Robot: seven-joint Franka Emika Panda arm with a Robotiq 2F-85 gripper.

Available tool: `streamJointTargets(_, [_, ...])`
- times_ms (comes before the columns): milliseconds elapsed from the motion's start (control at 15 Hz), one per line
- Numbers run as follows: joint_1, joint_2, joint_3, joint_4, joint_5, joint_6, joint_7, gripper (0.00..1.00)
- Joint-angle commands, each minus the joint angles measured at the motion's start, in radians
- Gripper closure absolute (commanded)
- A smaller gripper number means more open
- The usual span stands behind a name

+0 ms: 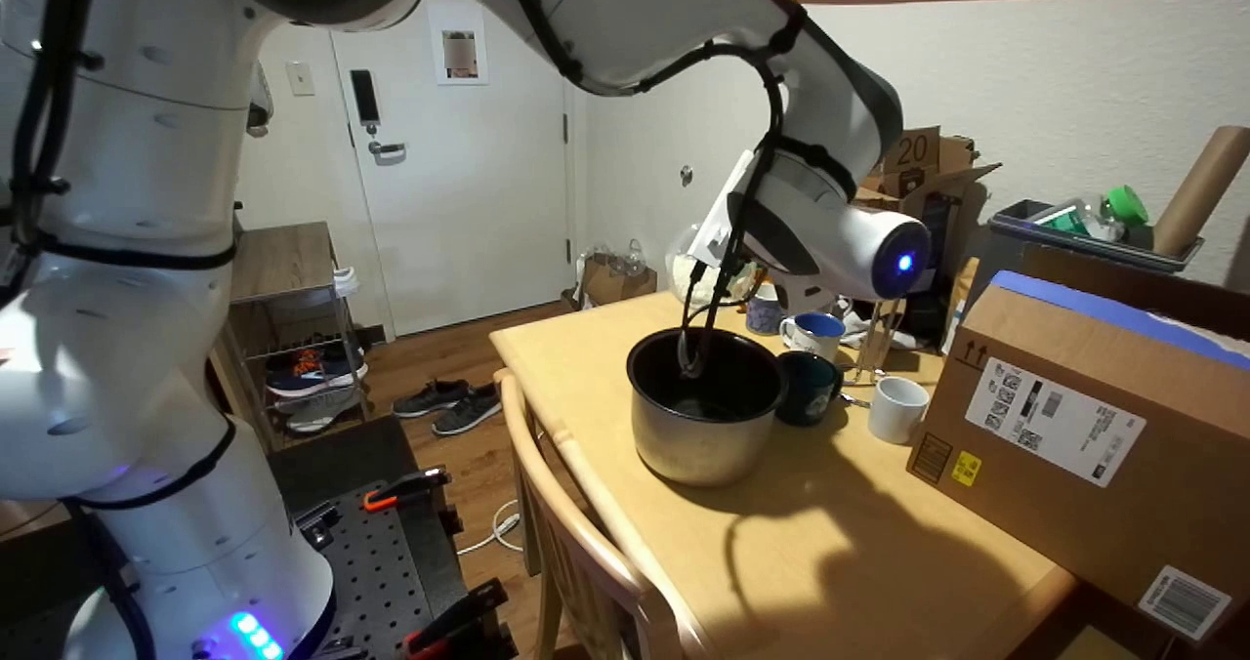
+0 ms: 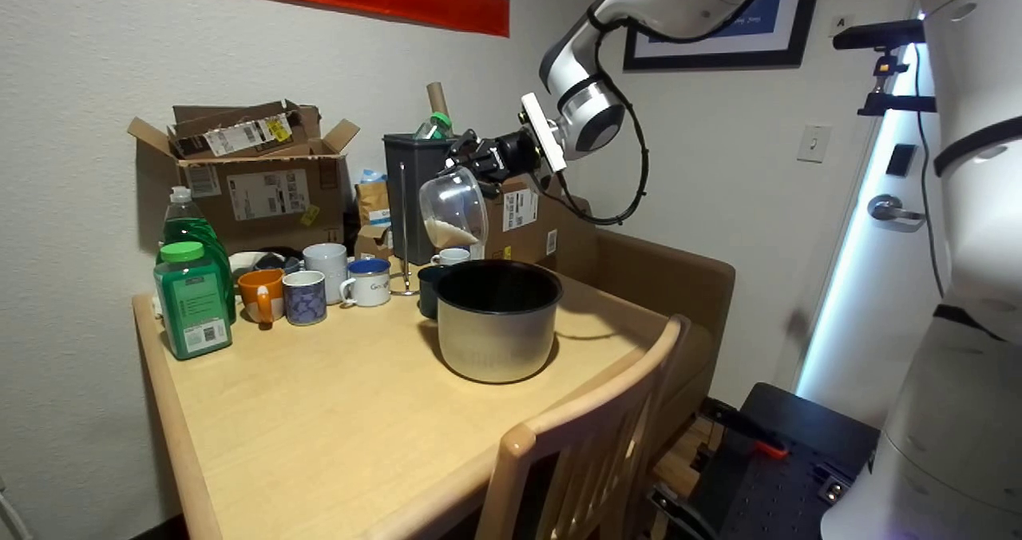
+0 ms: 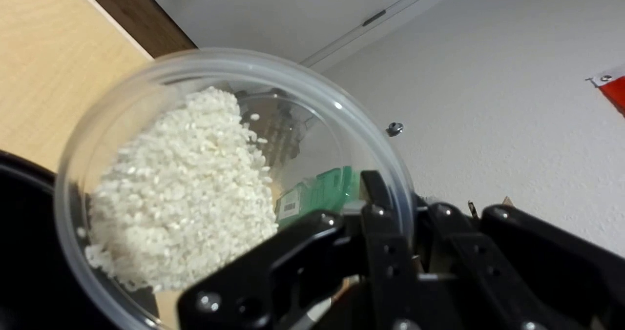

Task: Pick the bowl and pour its contents into the bucket

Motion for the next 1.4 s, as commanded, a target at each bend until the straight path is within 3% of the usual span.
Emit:
streamJointTargets(0, [-0.022, 0.032, -0.011, 0.029, 0.047, -0.067, 0.010, 0.98])
streamJointTargets(533, [-0.025, 0.028, -0.014, 0.004, 0.063, -0.080, 0.005, 0.98])
streamJointTargets(1333, [-0.059, 0.059, -0.023, 0.008, 0.120, -0.195, 0.003, 0.98])
